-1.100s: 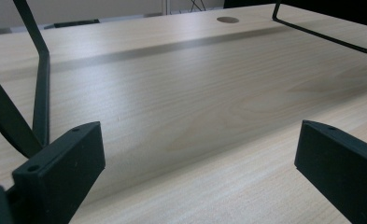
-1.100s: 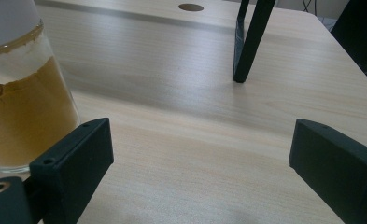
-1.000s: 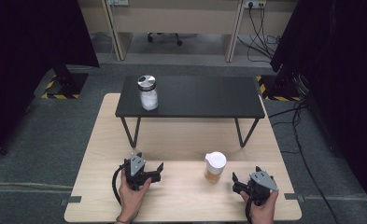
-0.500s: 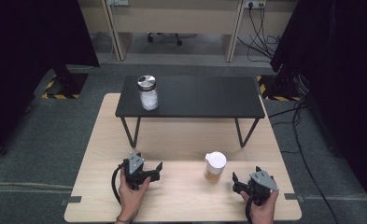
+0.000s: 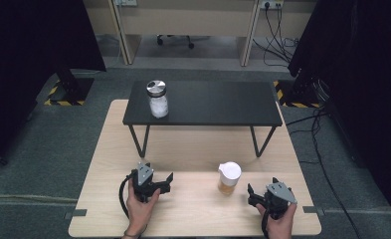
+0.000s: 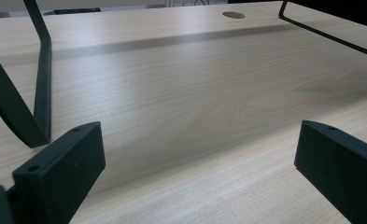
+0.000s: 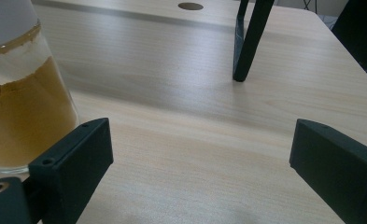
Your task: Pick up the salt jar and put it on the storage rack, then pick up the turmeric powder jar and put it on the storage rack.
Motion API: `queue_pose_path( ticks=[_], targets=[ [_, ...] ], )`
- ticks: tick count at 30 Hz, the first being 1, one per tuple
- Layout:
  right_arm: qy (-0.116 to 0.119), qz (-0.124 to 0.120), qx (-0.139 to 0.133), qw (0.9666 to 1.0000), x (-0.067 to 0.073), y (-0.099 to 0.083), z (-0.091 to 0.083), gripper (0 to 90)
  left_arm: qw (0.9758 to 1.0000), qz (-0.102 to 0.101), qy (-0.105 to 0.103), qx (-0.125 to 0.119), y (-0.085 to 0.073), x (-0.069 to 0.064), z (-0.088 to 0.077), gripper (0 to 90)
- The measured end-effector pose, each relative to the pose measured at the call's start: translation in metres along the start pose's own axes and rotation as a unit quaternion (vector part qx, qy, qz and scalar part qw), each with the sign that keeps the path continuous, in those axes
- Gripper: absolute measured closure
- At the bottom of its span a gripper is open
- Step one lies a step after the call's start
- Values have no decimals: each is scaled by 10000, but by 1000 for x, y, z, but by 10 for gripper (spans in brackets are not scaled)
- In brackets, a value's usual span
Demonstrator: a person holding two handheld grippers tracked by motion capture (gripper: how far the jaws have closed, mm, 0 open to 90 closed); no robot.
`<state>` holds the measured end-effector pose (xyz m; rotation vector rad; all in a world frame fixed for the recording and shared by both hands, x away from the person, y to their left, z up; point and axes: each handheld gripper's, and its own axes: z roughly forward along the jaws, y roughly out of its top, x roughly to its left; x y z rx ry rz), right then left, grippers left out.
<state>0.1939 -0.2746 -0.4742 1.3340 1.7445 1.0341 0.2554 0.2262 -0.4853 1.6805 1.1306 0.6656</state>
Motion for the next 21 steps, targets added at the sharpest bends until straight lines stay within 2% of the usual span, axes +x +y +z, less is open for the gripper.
queue_pose_path(
  ticks=[21],
  targets=[
    [14,-40,-6,10000,1,0,1,61,10000,9,-6,-26,-1,0,-1,13]
  ],
)
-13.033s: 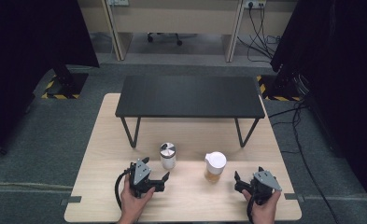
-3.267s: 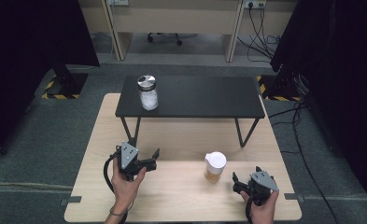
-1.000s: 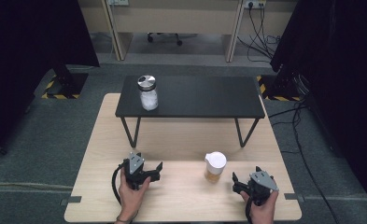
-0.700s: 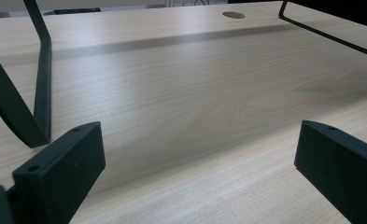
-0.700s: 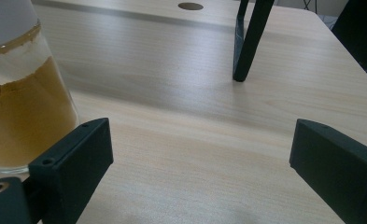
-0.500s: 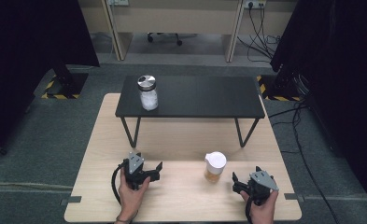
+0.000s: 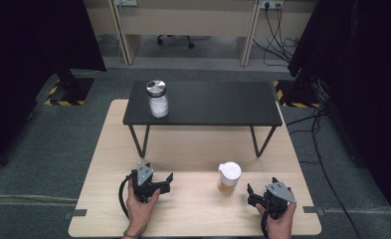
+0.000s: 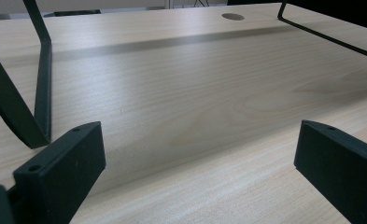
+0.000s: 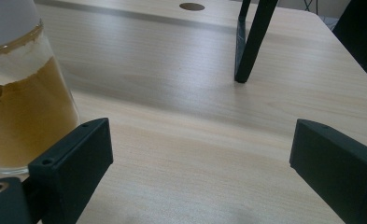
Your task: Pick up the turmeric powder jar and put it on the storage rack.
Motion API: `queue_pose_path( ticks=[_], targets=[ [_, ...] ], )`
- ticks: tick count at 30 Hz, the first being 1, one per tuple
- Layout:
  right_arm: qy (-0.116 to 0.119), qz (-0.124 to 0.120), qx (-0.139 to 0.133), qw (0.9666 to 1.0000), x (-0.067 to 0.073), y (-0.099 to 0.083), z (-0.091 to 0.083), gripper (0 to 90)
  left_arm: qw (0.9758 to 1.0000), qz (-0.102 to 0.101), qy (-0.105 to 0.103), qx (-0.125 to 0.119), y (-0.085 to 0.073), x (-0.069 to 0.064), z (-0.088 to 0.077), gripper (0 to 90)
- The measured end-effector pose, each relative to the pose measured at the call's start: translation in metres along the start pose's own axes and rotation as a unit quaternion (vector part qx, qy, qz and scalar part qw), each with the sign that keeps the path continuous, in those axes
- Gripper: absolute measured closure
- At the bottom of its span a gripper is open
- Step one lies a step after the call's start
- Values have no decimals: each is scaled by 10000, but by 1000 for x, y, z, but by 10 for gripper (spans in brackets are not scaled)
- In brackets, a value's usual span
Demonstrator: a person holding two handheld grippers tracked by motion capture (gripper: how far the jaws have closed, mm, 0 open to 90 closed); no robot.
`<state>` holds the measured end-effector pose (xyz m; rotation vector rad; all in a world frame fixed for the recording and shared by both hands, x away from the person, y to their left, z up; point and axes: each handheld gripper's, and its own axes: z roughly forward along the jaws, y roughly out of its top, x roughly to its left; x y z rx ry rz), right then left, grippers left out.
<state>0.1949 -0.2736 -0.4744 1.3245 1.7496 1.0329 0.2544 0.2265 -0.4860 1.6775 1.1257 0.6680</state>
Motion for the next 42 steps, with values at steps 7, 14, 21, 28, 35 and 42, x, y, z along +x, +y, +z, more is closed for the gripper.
queue_pose_path(
  ticks=[7,14,21,28,35,42],
  targets=[
    [28,-12,-37,10000,-1,-1,-1,61,10000,54,23,21,1,-2,0,13],
    [5,-45,-30,10000,1,-1,0,61,10000,40,19,12,0,-1,0,14],
    [31,-49,-45,10000,0,-2,-1,67,10000,61,28,26,1,-2,0,14],
    [460,-20,-204,9987,-15,-7,-2,69,10000,51,31,21,1,-2,0,15],
    [854,-109,-262,9959,-27,-9,0,77,10000,48,32,27,1,-2,0,16],
    [1451,-371,-352,9881,-40,-10,3,97,10000,51,31,34,1,-2,0,15]
  ],
)
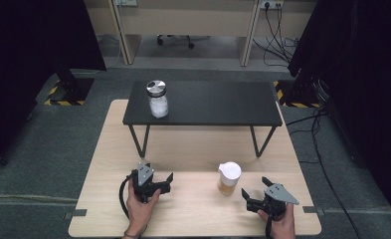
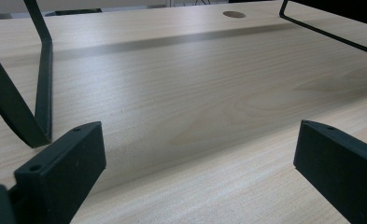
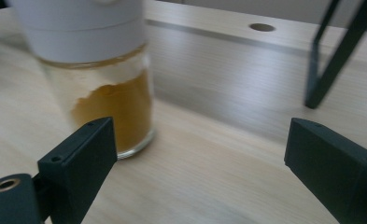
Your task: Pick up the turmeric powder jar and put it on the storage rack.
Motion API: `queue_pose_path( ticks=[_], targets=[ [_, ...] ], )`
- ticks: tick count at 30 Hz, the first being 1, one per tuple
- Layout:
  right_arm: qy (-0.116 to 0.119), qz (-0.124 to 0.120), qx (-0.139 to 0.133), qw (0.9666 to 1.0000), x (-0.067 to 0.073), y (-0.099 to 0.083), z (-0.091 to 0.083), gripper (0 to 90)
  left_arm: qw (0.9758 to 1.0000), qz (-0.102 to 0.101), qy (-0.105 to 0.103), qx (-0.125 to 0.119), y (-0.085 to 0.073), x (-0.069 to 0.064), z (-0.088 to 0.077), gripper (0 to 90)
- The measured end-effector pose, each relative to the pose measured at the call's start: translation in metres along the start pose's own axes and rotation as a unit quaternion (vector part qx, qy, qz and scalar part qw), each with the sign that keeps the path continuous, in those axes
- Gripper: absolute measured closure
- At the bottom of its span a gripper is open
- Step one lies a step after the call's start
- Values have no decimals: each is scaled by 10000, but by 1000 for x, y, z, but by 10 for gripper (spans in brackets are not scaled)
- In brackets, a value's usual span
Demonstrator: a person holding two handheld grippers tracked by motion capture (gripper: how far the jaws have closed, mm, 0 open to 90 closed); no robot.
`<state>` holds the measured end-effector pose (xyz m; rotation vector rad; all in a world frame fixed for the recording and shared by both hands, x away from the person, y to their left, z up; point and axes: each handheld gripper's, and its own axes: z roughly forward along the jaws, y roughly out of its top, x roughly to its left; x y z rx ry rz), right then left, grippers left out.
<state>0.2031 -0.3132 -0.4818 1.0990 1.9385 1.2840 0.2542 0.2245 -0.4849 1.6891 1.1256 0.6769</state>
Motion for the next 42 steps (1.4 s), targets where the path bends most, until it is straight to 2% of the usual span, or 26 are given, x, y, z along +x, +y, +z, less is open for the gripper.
queue_pose_path(
  ticks=[6,10,16,28,42],
  targets=[
    [475,-223,-10,9986,-9,1,3,109,10000,-5,-3,2,0,0,0,16],
    [611,-255,-32,9978,-11,1,6,111,10000,-8,0,-3,0,0,0,16],
    [966,-75,-129,9952,-20,-1,10,114,10000,8,6,-5,0,0,0,17],
    [1150,-366,-165,9926,-18,3,20,115,10000,3,11,-9,0,0,0,17],
    [1305,-377,-157,9906,-17,9,35,122,10000,2,5,3,0,-1,0,17]
  ],
)
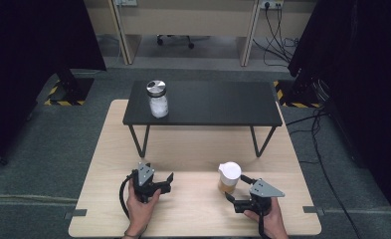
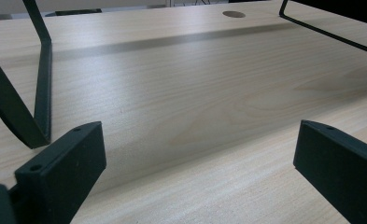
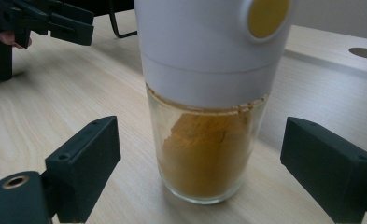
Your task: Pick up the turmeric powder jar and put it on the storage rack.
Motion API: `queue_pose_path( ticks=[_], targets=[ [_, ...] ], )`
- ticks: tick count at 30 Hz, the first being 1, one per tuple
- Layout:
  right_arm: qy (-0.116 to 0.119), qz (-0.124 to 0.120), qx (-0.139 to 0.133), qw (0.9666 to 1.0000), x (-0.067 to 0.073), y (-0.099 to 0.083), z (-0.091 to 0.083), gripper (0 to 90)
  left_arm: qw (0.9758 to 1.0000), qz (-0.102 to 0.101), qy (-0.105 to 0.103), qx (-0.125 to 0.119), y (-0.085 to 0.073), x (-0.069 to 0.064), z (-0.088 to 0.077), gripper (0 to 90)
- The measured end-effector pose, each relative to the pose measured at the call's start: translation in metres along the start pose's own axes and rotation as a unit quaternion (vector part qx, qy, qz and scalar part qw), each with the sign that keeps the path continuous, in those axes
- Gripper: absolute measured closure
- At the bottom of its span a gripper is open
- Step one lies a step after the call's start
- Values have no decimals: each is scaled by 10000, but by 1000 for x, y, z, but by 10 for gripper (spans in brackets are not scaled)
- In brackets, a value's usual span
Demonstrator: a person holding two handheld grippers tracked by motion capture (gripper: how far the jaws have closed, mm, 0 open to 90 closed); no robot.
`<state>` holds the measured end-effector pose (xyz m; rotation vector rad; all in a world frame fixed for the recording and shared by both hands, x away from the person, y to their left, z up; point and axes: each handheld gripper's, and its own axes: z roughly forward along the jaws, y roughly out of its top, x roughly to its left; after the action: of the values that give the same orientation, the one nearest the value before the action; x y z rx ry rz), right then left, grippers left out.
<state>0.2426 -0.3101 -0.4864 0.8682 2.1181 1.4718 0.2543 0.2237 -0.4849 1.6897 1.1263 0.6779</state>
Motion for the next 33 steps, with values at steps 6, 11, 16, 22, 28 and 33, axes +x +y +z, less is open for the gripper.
queue_pose_path(
  ticks=[6,11,16,22,28,33],
  targets=[
    [59,-2,-1,10000,-1,4,11,138,10000,2,-2,-13,0,-1,0,17],
    [97,69,25,9999,-3,8,20,149,10000,14,-13,-13,0,-1,0,17],
    [63,144,26,9999,-5,9,22,226,10000,2,-17,-20,-1,-1,0,17],
    [-1,227,15,9997,-4,9,22,292,10000,14,-13,-18,-1,-1,0,18],
    [-80,86,1,9999,1,8,22,302,10000,24,-7,-24,-1,-2,0,18],
    [-65,69,-16,10000,1,8,21,305,10000,27,-17,-16,0,-1,0,18]
  ],
)
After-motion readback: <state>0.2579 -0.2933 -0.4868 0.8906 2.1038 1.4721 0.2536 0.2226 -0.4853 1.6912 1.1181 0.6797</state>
